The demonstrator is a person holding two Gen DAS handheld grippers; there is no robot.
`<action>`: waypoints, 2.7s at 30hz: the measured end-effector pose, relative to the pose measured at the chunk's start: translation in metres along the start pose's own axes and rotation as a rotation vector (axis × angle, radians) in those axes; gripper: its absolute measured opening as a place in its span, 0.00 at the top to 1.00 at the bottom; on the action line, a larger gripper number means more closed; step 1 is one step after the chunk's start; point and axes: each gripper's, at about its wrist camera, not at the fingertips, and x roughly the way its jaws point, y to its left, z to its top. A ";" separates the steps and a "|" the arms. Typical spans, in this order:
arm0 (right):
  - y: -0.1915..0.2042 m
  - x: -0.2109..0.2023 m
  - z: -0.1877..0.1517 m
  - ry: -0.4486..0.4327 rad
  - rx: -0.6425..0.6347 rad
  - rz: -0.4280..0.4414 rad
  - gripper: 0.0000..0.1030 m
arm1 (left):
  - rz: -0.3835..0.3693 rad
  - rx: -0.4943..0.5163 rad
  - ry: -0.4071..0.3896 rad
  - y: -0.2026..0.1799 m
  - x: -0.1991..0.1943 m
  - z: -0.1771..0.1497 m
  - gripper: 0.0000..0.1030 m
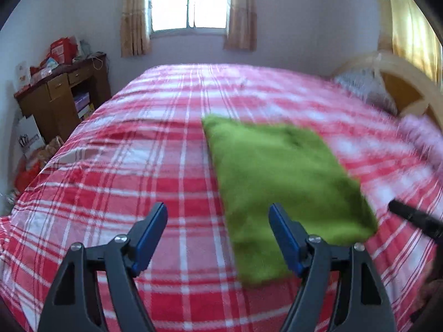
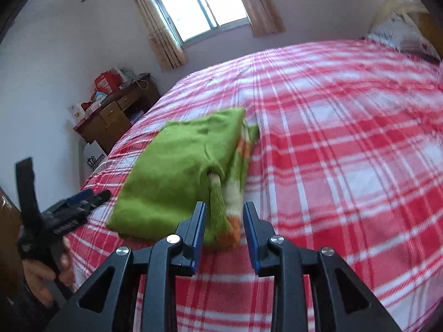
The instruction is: Fold small clothes
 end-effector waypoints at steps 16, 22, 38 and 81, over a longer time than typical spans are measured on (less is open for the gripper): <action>-0.033 0.129 0.046 0.146 0.121 0.153 0.36 | -0.284 -0.232 0.232 0.008 0.143 0.021 0.22; -0.033 0.144 0.051 0.162 0.106 0.206 0.36 | -0.322 -0.159 0.231 0.005 0.144 0.022 0.23; -0.011 0.079 0.001 0.252 0.174 0.267 0.63 | -0.316 -0.114 0.328 -0.007 0.075 -0.013 0.59; 0.098 -0.019 -0.059 0.099 -0.081 0.168 0.67 | -0.163 -0.140 0.145 0.017 -0.039 -0.068 0.67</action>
